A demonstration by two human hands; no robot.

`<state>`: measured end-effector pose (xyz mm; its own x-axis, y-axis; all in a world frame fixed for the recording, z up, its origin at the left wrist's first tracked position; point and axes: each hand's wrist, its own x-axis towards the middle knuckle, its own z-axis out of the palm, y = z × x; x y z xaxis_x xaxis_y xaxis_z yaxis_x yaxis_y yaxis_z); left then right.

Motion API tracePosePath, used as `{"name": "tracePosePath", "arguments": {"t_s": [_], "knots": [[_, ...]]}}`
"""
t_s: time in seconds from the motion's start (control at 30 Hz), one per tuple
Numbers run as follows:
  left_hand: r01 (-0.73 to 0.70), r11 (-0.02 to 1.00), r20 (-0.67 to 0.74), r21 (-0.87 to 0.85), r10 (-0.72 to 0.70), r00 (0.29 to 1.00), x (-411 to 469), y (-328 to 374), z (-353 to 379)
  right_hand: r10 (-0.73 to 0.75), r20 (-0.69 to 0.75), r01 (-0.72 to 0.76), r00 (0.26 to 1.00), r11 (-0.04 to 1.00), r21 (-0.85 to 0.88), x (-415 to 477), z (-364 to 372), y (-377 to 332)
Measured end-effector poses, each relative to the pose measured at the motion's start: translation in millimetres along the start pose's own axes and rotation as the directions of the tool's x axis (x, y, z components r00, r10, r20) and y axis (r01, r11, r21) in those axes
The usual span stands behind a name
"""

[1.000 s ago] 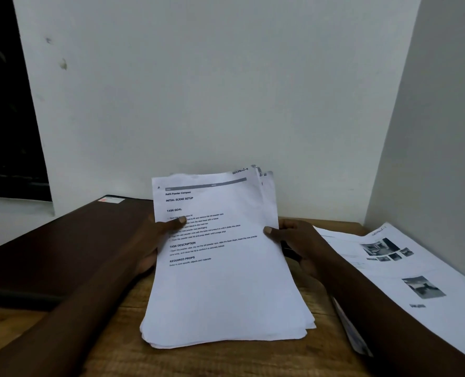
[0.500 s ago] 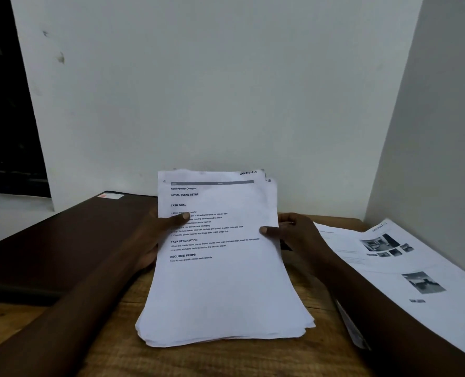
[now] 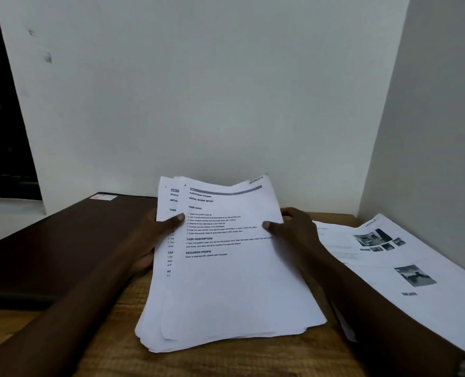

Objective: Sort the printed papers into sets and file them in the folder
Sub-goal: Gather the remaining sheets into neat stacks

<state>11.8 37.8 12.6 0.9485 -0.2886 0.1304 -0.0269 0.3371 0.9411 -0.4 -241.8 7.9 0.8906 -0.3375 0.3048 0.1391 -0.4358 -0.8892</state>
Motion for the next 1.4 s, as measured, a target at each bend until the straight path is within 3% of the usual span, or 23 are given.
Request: {"name": "tracePosePath", "arguments": {"t_s": [0.13, 0.23, 0.37, 0.43, 0.53, 0.63, 0.73, 0.8, 0.9, 1.03, 1.17, 1.23, 1.3, 1.4], "knots": [[-0.002, 1.000, 0.016, -0.007, 0.002, 1.000, 2, -2, 0, 0.016, 0.023, -0.017, 1.000, 0.998, 0.056, 10, -1, 5], [-0.011, 1.000, -0.048, 0.027, 0.012, 0.999, 4, -1, 1, 0.006, 0.057, -0.010, 0.998, 0.998, 0.065, 14, -5, 5], [-0.023, 1.000, -0.196, 0.003, 0.023, 0.980, 7, 17, -18, 0.106, -0.198, -0.076, 0.974, 0.985, 0.155, 27, -37, 11], [-0.055, 0.998, -0.244, -0.004, 0.052, 0.968, 4, 26, -28, 0.203, -0.240, -0.152, 0.949, 0.965, 0.214, 31, -53, 22], [-0.060, 0.992, -0.304, -0.113, 0.023, 0.953, -2, 35, -37, 0.248, -0.204, -0.234, 0.947, 0.968, 0.088, 32, -59, 32], [-0.112, 0.987, -0.341, -0.114, 0.067, 0.938, 0, 35, -59, 0.038, -0.235, -0.083, 0.971, 0.980, -0.183, 21, -49, 26], [-0.092, 0.994, -0.288, -0.052, 0.073, 0.955, 0, 31, -66, -0.057, -0.103, 0.017, 0.993, 0.934, -0.357, 5, -29, 13], [-0.082, 0.990, -0.232, -0.119, 0.053, 0.971, -6, 33, -46, -0.060, -0.008, 0.051, 0.998, 0.911, -0.410, -1, -16, 9], [-0.115, 0.993, -0.249, 0.011, 0.114, 0.962, -7, 27, -27, -0.052, 0.141, 0.111, 0.989, 0.885, -0.452, -10, 0, 8], [-0.145, 0.989, -0.219, 0.025, 0.147, 0.965, -2, 23, -20, -0.085, 0.119, 0.133, 0.989, 0.865, -0.483, -11, 8, 11], [-0.136, 0.988, -0.221, 0.077, 0.150, 0.964, 3, 18, -24, 0.003, 0.123, 0.057, 0.992, 0.874, -0.483, -6, 6, 18], [-0.113, 0.991, -0.231, 0.071, 0.126, 0.965, 4, 17, -25, -0.052, 0.062, 0.076, 0.997, 0.857, -0.509, -5, 7, 15], [-0.084, 0.994, -0.250, 0.070, 0.099, 0.963, 4, 17, -22, -0.135, -0.038, 0.113, 0.990, 0.927, -0.357, -8, 6, 4], [-0.053, 0.997, -0.243, 0.056, 0.065, 0.968, 6, 16, -20, -0.030, 0.051, 0.022, 0.998, 0.986, 0.162, -19, 8, -26]]}}
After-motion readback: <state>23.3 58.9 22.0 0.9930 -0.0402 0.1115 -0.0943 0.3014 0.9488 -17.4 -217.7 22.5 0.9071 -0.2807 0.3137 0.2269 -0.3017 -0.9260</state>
